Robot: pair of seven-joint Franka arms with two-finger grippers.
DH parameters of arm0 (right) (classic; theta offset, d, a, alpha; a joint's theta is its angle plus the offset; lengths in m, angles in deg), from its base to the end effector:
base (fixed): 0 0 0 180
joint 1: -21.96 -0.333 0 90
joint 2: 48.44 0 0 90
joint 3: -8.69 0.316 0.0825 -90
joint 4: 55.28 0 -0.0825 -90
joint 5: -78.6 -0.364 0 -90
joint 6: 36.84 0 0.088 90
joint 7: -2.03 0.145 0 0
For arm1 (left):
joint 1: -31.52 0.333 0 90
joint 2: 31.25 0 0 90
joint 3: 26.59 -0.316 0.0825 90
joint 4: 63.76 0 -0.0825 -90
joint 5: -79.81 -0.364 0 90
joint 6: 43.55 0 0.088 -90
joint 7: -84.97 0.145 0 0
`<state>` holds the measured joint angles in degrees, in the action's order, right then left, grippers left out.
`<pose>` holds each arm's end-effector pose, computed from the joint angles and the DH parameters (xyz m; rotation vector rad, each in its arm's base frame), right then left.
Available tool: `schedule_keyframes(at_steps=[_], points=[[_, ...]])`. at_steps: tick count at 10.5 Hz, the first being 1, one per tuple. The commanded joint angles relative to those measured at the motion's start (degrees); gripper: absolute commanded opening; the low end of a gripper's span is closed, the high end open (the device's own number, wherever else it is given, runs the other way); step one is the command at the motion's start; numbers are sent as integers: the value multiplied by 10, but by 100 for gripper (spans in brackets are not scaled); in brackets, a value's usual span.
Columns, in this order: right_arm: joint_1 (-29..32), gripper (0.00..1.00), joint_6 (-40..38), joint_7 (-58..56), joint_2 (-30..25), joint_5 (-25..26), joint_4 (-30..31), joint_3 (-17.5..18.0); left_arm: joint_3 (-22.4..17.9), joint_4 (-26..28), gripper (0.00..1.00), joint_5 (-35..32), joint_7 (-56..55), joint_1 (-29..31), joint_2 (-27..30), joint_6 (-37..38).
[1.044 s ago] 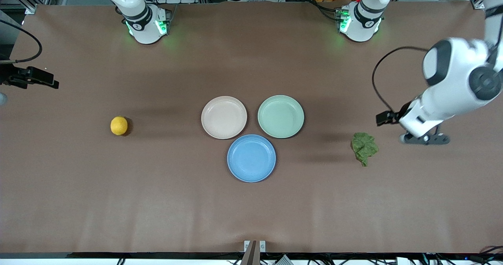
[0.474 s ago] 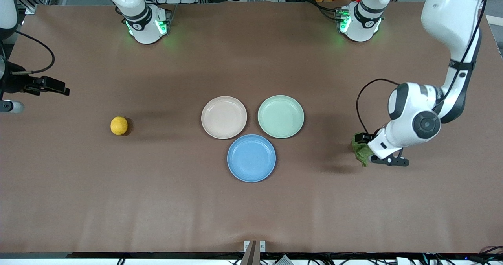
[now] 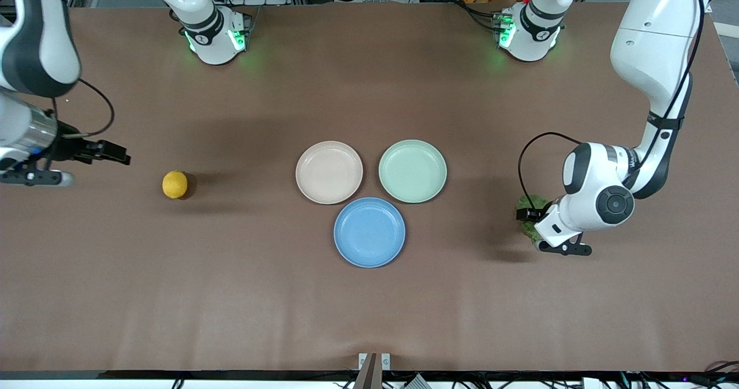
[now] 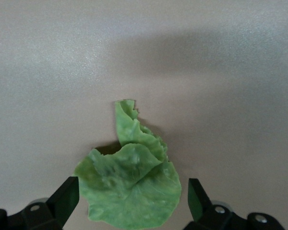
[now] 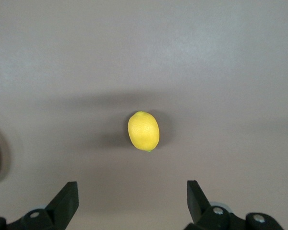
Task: Place lemon and lettuce in plates
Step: 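Grasp the lettuce with the left gripper while the right gripper reaches the lemon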
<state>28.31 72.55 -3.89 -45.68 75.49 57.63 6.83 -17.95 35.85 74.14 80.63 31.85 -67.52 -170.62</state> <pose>0.5285 -0.0702 0.4077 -3.0744 0.0936 0.1582 0.6268 -0.0804 0.1820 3.1279 -0.1760 -0.2288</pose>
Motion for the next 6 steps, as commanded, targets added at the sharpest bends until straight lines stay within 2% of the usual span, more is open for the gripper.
schedule_keyframes(at_steps=[1, 2, 3, 5, 6], points=[[8, 100, 34, -3, -10, -8, 47, 5, -2, -15, 89, -17, -17, -2, -24, -9], [8, 100, 73, -4, -11, -8, 77, 5, -3, -17, 85, -18, -16, -1, -26, -16], [6, 100, 110, -3, -10, -8, 102, 5, -3, -17, 75, -18, -16, -2, -28, -17], [2, 100, 177, -4, -6, -8, 143, 6, -5, -18, 46, -18, -16, -2, -35, -19], [-3, 100, 185, -4, 0, -8, 146, 6, -5, -18, 40, -18, -15, -2, -36, -25]])
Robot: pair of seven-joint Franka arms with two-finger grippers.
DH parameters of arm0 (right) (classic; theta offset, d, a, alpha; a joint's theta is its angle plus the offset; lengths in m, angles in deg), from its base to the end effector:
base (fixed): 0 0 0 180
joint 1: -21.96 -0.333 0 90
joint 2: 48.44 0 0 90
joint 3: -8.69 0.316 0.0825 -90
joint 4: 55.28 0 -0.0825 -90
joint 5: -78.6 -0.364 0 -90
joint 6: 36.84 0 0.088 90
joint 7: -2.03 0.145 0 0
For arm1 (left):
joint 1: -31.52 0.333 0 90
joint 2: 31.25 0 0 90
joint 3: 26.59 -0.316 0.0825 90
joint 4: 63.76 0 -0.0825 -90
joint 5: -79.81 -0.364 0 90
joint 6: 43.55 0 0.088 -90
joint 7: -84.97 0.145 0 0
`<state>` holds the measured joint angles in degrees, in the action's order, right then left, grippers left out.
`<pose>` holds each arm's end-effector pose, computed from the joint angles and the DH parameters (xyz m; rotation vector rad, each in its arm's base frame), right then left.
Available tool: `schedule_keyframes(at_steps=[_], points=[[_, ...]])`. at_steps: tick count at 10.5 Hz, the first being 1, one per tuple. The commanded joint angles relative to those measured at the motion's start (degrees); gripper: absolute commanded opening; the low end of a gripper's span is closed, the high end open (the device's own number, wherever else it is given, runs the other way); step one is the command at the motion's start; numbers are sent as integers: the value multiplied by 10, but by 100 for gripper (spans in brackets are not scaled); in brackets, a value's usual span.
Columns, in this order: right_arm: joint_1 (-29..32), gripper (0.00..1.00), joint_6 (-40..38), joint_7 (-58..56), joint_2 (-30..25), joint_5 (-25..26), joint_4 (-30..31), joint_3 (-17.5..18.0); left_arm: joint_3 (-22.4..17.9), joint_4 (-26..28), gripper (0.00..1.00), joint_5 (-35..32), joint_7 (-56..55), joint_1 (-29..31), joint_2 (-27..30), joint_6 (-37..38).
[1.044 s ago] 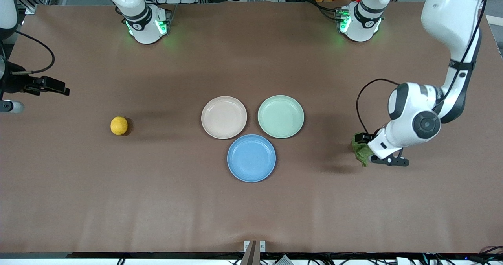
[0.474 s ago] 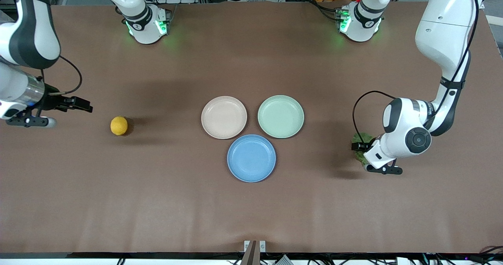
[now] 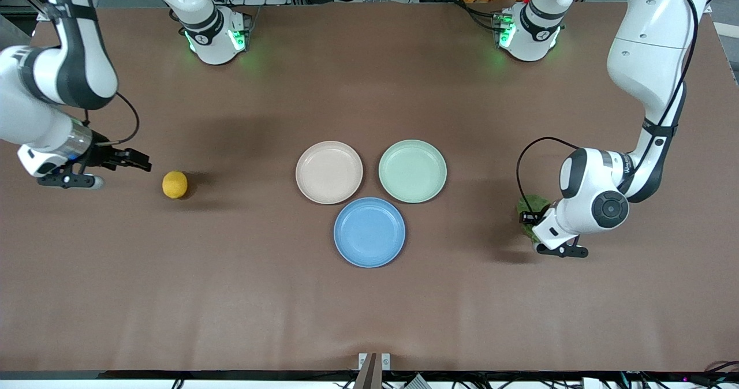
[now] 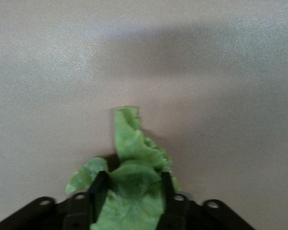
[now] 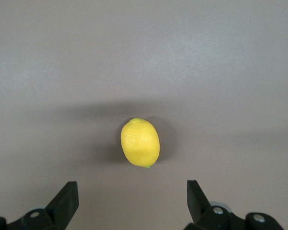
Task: Place lemon and lettuce in plates
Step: 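Lift the lettuce with the left gripper while the right gripper grasps the lemon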
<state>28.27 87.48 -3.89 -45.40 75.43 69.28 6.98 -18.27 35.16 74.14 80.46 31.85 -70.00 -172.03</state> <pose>0.5130 -0.0683 0.3377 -3.0889 0.1069 0.0796 0.6283 -0.0779 0.1607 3.1245 -0.1621 -0.2396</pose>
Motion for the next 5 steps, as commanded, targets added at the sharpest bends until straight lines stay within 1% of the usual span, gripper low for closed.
schedule_keyframes(at_steps=[1, 2, 3, 5], points=[[-5, 100, 48, -4, 5, -8, 31, 5, -1, -12, 21, -18, -14, -2, -12, -11], [-6, 100, 65, -3, 15, -8, 38, 5, -1, -12, 12, -18, -15, -2, -9, -11], [-10, 100, 94, -3, 26, -8, 51, 5, -1, -19, 0, -18, -14, 1, -5, -11], [-14, 100, 161, -3, 49, -8, 80, 5, -1, -26, 0, -18, -15, 5, 1, -10]])
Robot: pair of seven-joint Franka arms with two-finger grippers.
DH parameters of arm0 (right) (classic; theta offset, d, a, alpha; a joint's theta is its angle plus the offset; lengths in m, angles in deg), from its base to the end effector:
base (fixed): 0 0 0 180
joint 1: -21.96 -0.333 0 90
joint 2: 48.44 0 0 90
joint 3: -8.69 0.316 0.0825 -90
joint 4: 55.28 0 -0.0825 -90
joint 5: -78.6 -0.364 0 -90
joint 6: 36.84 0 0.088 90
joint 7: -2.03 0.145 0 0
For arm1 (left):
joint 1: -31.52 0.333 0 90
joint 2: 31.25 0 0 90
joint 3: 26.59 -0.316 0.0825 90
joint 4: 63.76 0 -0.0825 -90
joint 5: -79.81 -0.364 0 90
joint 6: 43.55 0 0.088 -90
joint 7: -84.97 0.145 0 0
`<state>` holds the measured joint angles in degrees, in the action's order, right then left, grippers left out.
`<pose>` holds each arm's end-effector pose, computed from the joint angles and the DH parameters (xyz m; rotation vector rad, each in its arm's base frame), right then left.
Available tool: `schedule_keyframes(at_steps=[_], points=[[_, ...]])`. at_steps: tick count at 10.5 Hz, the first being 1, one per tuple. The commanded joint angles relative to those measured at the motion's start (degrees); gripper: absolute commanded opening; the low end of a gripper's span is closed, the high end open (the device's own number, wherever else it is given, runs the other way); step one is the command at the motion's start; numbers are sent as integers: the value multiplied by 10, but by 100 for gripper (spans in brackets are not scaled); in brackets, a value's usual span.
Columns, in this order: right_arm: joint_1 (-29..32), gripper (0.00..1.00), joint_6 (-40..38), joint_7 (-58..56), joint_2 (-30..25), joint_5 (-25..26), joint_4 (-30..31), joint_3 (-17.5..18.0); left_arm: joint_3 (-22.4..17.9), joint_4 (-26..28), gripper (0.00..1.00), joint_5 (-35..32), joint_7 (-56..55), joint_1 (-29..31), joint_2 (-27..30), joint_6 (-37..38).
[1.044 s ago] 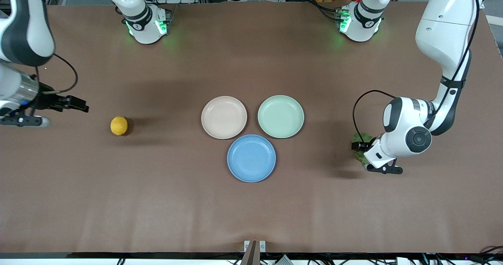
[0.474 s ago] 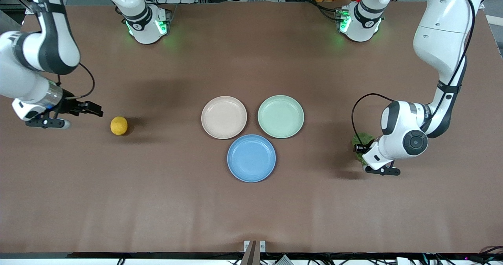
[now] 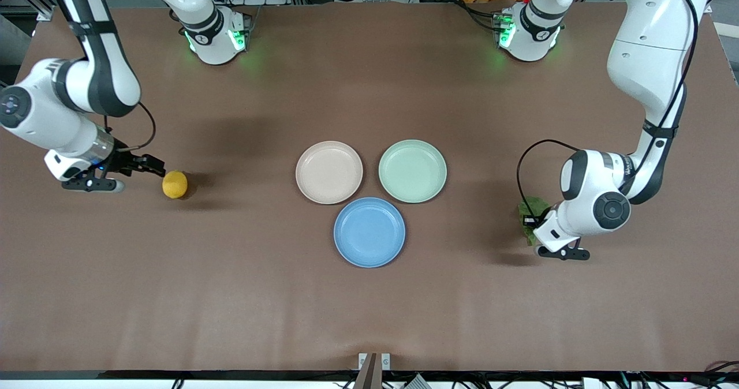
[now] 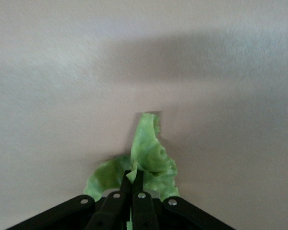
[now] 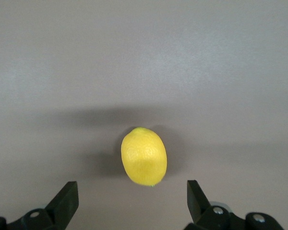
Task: Place lemon and lettuce in plates
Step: 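Lift the lettuce with the left gripper while the right gripper grasps the lemon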
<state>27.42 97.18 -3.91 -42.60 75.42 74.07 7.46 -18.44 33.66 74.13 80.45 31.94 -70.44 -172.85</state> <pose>0.5111 -0.0576 0.2922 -3.1011 0.0806 0.0250 0.6391 -0.0756 0.1665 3.1264 -0.1521 -0.1886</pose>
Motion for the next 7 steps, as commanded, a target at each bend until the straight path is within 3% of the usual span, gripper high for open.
schedule_keyframes(at_steps=[1, 5, 7], points=[[-6, 100, 72, -3, 32, -8, 32, 0, 1, -12, 0, -18, -15, 1, 9, -1], [-6, 100, 98, -3, 71, -7, 34, 0, 10, -11, 0, -18, -37, -7, 47, 27], [-6, 100, 143, -3, 107, -7, 42, 0, 10, -16, 0, -17, -97, -44, 62, 56]])
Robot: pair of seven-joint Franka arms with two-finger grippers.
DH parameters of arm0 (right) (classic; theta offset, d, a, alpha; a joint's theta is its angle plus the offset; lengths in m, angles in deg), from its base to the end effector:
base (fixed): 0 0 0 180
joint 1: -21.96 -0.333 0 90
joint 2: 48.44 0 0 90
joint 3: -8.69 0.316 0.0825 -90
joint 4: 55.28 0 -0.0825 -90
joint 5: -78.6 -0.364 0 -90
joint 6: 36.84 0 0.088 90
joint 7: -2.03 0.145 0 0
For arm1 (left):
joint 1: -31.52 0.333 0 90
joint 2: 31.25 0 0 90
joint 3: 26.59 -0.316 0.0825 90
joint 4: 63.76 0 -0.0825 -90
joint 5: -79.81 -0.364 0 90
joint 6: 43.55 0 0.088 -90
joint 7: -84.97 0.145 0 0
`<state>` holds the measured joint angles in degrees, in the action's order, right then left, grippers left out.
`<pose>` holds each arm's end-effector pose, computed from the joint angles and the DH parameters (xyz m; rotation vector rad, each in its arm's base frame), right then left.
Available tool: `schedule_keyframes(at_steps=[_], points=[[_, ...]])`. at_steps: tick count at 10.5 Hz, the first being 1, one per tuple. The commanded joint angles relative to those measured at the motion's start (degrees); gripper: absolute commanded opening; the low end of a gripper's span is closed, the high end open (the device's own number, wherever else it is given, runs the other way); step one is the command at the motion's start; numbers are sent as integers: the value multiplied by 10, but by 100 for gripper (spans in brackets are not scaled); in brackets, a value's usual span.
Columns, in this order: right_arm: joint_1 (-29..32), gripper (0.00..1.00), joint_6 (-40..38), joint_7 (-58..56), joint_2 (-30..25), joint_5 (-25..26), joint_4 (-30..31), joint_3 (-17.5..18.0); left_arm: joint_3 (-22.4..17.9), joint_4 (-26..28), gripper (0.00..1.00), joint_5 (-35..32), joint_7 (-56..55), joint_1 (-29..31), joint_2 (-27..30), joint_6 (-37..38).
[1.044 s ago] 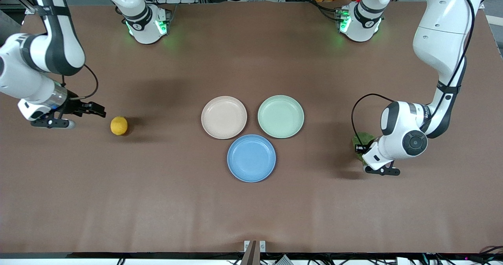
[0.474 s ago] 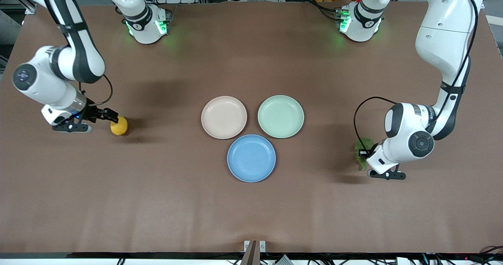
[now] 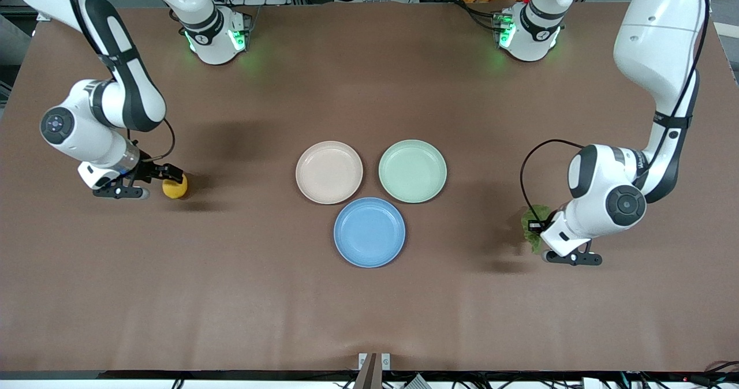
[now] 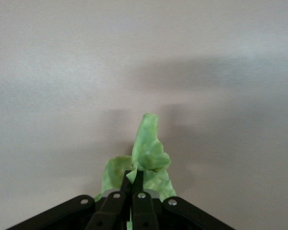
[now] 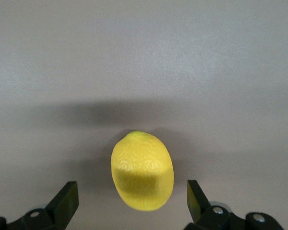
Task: Place lemon and lettuce in plates
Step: 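Lift the lettuce with the left gripper while the right gripper grasps the lemon, then carry the lettuce with the left gripper over the mint green plate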
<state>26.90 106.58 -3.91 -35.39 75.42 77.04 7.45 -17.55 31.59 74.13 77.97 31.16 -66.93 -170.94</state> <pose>0.5066 -0.0542 0.2217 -3.1095 0.0760 0.0479 0.6530 -0.0930 0.2186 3.1304 -0.1216 -0.0878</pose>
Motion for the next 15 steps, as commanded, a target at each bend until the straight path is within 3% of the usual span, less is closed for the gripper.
schedule_keyframes(at_steps=[1, 6, 11, 13, 14, 15], points=[[-2, 100, 62, -3, 48, -7, 13, 1, 1, 4, 0, -18, -109, -57, 33, 53], [-3, 100, 77, -3, 73, -7, 13, 1, 5, -1, 0, -15, -281, -172, 56, 99], [-2, 100, 91, -2, 89, -7, 12, 1, 5, -1, 0, -8, -509, -287, 38, 115], [-2, 100, 98, -2, 94, -7, 12, 1, 5, -1, 0, -9, -546, -314, 25, 115], [-2, 100, 100, -2, 95, -7, 12, 1, 5, -1, 26, -8, -547, -321, 17, 115], [-2, 100, 102, -2, 95, -7, 12, 1, 5, -10, 59, -7, -548, -322, 6, 115]])
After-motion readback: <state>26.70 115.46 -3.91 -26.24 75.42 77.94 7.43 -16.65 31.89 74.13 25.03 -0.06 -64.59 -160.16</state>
